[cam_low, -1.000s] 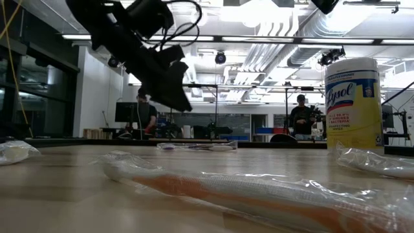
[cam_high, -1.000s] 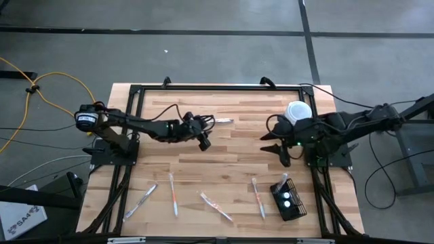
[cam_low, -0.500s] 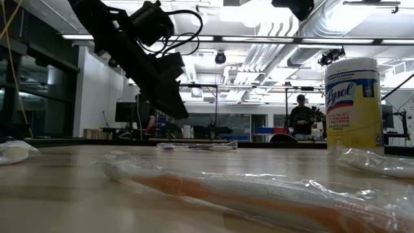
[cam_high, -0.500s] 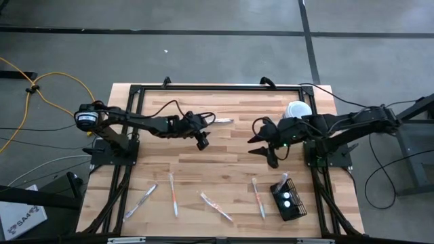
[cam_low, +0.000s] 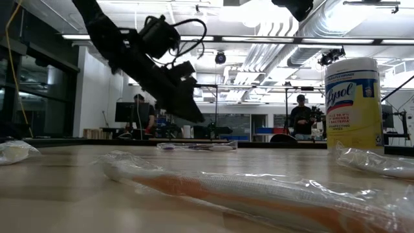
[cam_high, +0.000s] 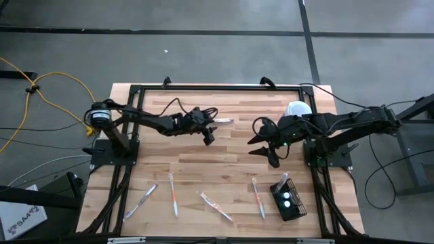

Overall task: Pick & Place toothbrushing station
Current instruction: Put the purple toothbrush into the mesh organizer

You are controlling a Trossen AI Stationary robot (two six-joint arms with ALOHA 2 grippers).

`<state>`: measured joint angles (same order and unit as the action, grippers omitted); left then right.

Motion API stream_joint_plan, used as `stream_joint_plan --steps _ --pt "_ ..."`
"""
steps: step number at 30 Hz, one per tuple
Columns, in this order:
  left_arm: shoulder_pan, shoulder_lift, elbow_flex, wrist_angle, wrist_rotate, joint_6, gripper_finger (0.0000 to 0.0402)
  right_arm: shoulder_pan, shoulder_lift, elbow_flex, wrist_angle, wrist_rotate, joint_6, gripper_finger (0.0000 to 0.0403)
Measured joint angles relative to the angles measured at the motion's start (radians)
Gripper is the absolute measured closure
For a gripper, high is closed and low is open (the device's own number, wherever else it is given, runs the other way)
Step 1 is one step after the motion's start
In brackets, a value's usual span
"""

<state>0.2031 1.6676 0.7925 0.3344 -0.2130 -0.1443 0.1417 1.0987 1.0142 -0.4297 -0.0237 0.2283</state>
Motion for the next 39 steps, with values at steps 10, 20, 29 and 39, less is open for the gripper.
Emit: stream_joint_plan --steps 10,20,29,39 --pt "0.015 0.099 -0.001 0.152 0.019 -0.284 0.0238 0.0 0.0 0.0 -0.008 -0.01 0.001 0.0227" --pt "0.021 0.098 0.0 0.232 -0.04 -0.095 0.0238 0.0 0.0 0.0 -0.008 -0.037 -0.016 0.0227" --pt "0.043 0.098 -0.001 0.056 -0.032 -0.089 0.0238 0.0 0.0 0.0 -0.012 -0.064 -0.016 0.0227" --pt "0.076 0.098 -0.001 0.054 -0.025 -0.061 0.0238 0.0 0.0 0.0 -0.025 -0.065 -0.016 0.0227"
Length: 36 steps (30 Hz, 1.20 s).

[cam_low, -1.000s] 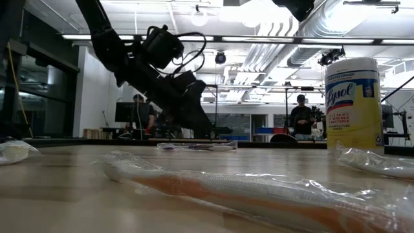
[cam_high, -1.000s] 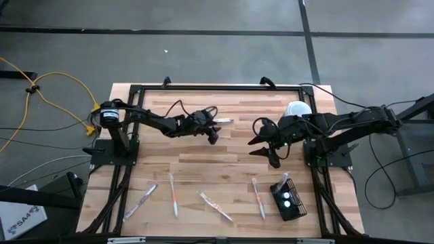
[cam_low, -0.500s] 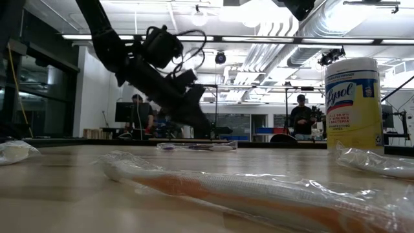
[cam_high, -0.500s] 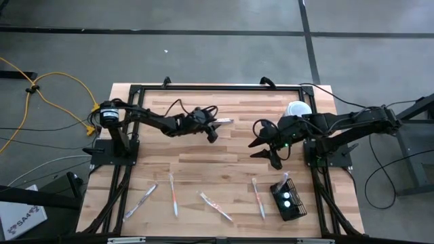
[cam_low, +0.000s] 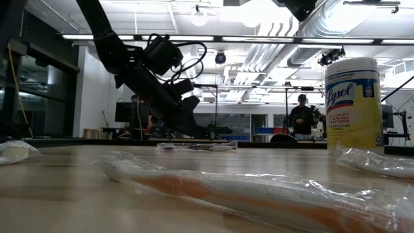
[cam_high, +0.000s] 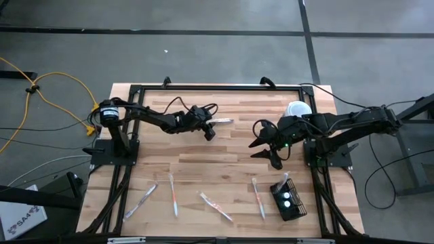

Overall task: Pick & Place toothbrushing station
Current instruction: Put the purple toothbrush into the mesh organizer

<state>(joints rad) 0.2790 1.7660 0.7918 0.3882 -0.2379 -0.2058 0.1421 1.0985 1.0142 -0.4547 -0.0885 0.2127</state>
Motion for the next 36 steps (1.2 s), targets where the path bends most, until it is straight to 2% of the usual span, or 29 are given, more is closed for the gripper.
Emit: stream_joint_plan --steps 11,36 --pt "0.066 0.0 0.0 -0.017 0.138 0.021 0.0238 0.0 0.0 0.0 -0.004 0.0 0.002 0.0227" --pt "0.093 -0.001 0.0 -0.172 0.158 0.117 0.0238 0.0 0.0 0.0 -0.004 -0.001 0.003 0.0227"
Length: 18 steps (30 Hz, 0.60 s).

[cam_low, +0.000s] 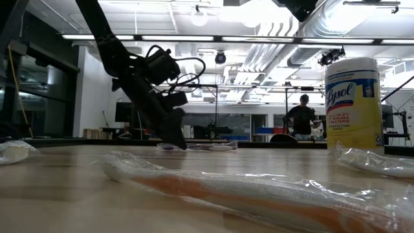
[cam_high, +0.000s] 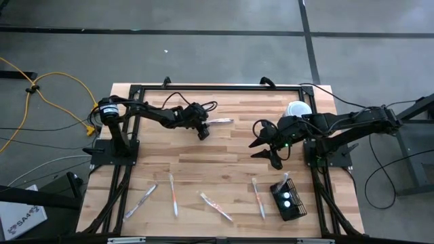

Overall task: Pick & Place toothbrushing station
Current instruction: Put the purple toothbrush into the mesh organizer

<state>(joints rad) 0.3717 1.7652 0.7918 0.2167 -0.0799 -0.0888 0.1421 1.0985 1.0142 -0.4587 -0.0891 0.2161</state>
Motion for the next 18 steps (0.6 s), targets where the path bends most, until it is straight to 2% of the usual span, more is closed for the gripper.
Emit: stream_joint_plan --steps 7,14,18 --pt "0.004 -0.02 0.0 -0.028 -0.002 0.022 0.0238 0.0 0.0 0.0 0.0 0.0 0.0 0.0227" --pt "0.024 -0.044 0.002 -0.148 -0.001 0.006 0.0238 0.0 0.0 0.0 -0.001 -0.027 0.023 0.0227" --pt "0.026 -0.05 0.002 -0.159 0.0 0.007 0.0238 0.0 0.0 0.0 -0.001 -0.025 0.023 0.0227"
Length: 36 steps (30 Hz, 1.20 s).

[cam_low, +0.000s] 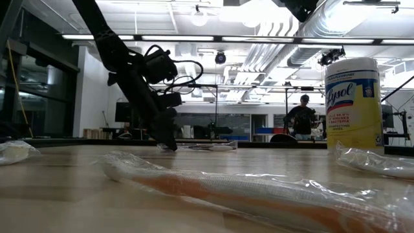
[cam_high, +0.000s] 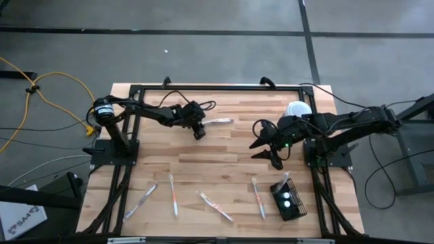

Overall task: Pick & Place toothbrushing station
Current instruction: Put the purple toothbrush into the mesh organizer

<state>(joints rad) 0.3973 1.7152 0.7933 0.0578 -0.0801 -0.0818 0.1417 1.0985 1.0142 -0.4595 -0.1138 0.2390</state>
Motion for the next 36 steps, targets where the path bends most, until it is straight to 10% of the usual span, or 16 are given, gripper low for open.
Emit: stream_joint_plan --steps 36 --pt "0.051 -0.001 -0.002 0.133 0.131 0.072 0.0238 0.0 0.0 0.0 0.001 -0.027 0.003 0.0227"
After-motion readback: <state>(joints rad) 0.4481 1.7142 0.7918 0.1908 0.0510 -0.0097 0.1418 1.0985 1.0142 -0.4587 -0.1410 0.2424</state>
